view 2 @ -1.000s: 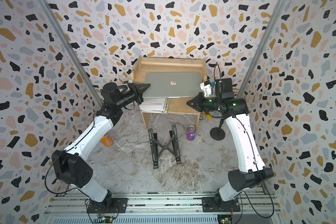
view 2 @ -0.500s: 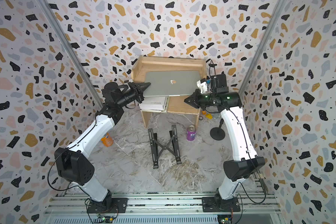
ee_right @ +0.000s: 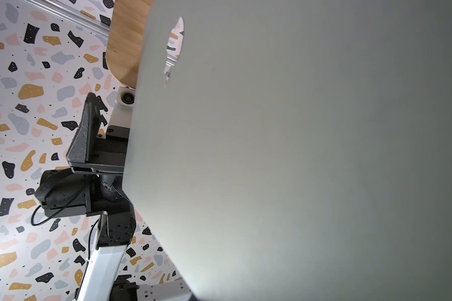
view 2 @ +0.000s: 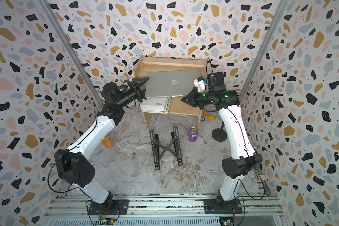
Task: Close the laptop lid and set it aside
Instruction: Place the laptop on the shelf.
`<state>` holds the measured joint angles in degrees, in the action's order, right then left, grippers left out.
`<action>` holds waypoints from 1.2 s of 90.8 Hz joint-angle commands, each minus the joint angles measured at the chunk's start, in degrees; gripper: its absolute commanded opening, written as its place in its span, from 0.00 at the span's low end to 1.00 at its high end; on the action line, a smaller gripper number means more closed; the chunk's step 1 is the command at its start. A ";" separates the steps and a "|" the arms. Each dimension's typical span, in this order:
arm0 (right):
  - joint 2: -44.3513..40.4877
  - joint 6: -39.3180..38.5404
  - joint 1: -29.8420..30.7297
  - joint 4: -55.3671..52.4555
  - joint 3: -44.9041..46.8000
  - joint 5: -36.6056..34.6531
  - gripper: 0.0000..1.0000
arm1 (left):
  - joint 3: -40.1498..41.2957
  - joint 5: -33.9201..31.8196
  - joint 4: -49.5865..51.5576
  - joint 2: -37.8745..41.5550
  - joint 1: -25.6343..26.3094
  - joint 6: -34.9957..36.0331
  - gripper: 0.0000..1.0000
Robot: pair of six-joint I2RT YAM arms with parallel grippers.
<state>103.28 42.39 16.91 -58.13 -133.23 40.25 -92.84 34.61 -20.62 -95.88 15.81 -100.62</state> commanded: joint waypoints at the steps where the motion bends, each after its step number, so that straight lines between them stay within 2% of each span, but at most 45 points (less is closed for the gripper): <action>1: 0.69 1.23 0.33 1.49 -2.95 -1.20 0.00 | -1.02 0.54 -1.64 3.76 0.00 3.08 0.64; 35: 3.55 6.88 2.52 8.57 -3.59 -1.47 0.00 | 2.26 0.65 3.43 7.14 0.26 8.19 0.69; 60: 6.97 9.47 4.49 10.42 -7.84 -3.06 0.00 | 4.33 0.24 12.31 12.29 0.27 16.54 0.73; 109: 9.82 14.69 5.72 18.50 -8.00 -5.24 0.00 | 19.87 -5.69 20.28 29.12 0.08 24.31 0.74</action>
<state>112.90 55.64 22.17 -44.31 -139.35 37.65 -75.42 30.46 -0.69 -70.19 15.84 -79.99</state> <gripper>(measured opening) 0.035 0.736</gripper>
